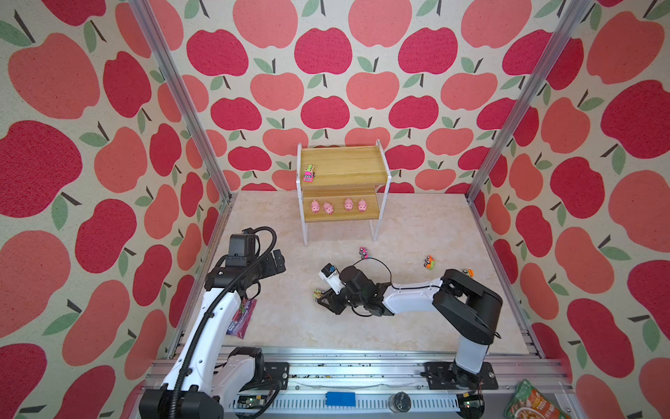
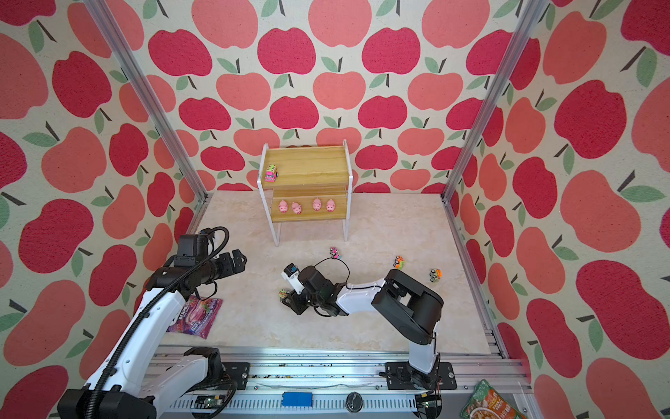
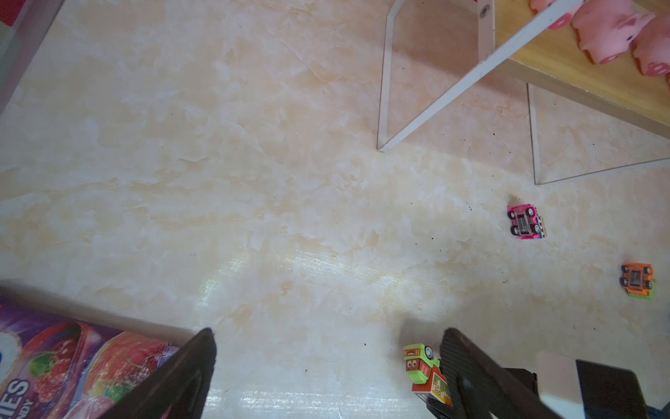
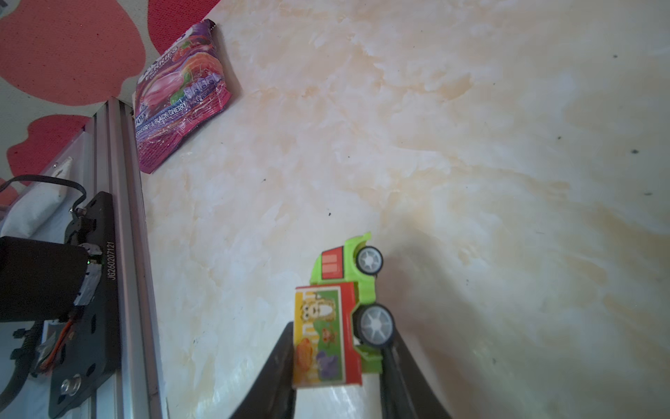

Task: Organize plastic toys on shelves
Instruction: Place the plastic toy at the center of the table.

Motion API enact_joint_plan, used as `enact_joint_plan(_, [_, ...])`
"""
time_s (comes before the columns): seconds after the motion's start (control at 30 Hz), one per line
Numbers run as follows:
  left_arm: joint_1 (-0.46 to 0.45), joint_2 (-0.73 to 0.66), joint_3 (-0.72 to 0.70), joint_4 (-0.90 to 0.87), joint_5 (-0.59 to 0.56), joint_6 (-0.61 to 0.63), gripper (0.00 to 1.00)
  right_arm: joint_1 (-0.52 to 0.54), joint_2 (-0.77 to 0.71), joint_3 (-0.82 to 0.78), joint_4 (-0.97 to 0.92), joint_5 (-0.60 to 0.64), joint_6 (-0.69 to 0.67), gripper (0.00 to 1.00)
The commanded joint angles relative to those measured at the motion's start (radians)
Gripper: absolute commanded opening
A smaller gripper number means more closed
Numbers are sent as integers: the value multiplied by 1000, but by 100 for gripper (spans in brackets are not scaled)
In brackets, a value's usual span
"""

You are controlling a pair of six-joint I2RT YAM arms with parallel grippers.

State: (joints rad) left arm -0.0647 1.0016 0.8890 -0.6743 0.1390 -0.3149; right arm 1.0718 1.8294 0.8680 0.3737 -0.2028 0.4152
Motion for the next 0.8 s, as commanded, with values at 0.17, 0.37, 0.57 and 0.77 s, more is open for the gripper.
enact_joint_plan(0.17, [-17,-9,-13,1,-13,29,99,-131,-20,-24,23,-156,300,35])
enact_joint_plan(0.37, [-29,-21,-15,-2,-24,34,99,-198,18,-44,117,-234,491,37])
enact_joint_plan(0.57, [-31,-34,-18,1,-24,38,99,-247,56,-96,230,-258,639,40])
enact_joint_plan(0.77, [-37,-30,-16,-1,-24,39,99,-268,35,-137,228,-218,665,44])
